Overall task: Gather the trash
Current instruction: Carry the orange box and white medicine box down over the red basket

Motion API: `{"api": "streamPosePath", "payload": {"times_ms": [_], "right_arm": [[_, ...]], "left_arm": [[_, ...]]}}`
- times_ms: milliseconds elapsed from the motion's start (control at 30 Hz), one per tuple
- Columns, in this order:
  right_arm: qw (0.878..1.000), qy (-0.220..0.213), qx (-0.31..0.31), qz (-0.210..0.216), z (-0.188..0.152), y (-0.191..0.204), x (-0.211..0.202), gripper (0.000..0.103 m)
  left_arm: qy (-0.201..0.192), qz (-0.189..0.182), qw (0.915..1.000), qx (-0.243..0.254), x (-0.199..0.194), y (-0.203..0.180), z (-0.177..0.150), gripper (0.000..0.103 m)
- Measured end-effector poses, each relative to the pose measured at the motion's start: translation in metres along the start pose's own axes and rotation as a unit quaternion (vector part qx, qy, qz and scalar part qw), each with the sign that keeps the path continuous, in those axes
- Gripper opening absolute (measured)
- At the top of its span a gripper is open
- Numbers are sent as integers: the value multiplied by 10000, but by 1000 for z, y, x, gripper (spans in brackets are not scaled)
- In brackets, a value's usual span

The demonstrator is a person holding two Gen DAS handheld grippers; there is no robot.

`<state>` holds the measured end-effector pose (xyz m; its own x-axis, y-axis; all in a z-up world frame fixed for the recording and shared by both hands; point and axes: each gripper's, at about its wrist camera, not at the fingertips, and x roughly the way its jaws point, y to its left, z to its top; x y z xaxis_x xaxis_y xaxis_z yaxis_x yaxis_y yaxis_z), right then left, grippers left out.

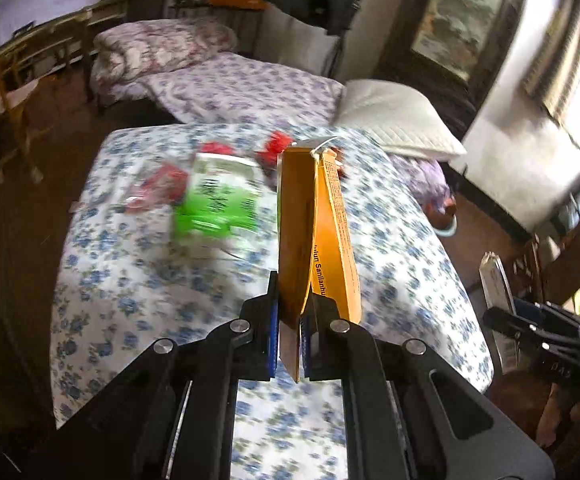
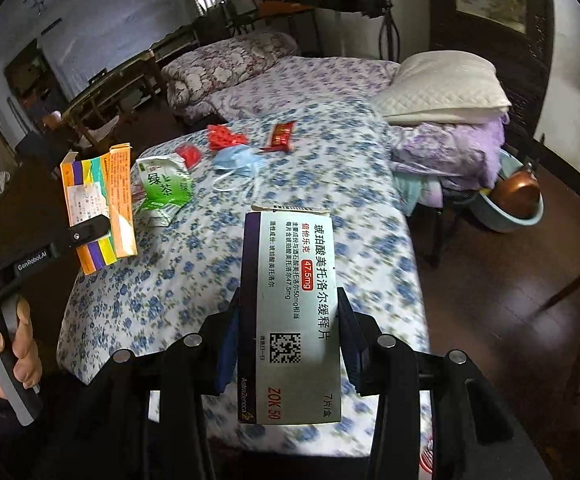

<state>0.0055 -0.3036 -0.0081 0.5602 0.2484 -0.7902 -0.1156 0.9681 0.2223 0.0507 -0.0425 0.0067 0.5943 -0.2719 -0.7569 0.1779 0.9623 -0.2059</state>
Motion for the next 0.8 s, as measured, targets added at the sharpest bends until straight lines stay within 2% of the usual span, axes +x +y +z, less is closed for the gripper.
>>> {"api": "streamPosePath", "payload": {"times_ms": [100, 200, 400, 500, 533, 800], "right_arm": [[10000, -10, 61, -76, -10, -15, -8, 43], [9996, -27, 217, -190, -27, -41, -19, 43], [9959, -13, 798, -428, -68, -104, -37, 43], [9923, -12, 1112, -553, -94, -138, -46, 43], [9911, 2, 1193, -596, -101, -147, -49, 43], [9714, 404, 2133, -967, -183, -235, -48, 43]], "left_arm": [[123, -105, 9996, 212, 3, -23, -2, 10], [233, -284, 9976, 591, 6, -63, -4, 10], [632, -793, 9861, 1317, 22, -148, -19, 10], [1013, -1231, 9725, 1696, 37, -198, -36, 10], [1223, -1424, 9643, 1867, 44, -221, -45, 10], [2127, -1789, 9195, 2778, 85, -336, -113, 10]]}}
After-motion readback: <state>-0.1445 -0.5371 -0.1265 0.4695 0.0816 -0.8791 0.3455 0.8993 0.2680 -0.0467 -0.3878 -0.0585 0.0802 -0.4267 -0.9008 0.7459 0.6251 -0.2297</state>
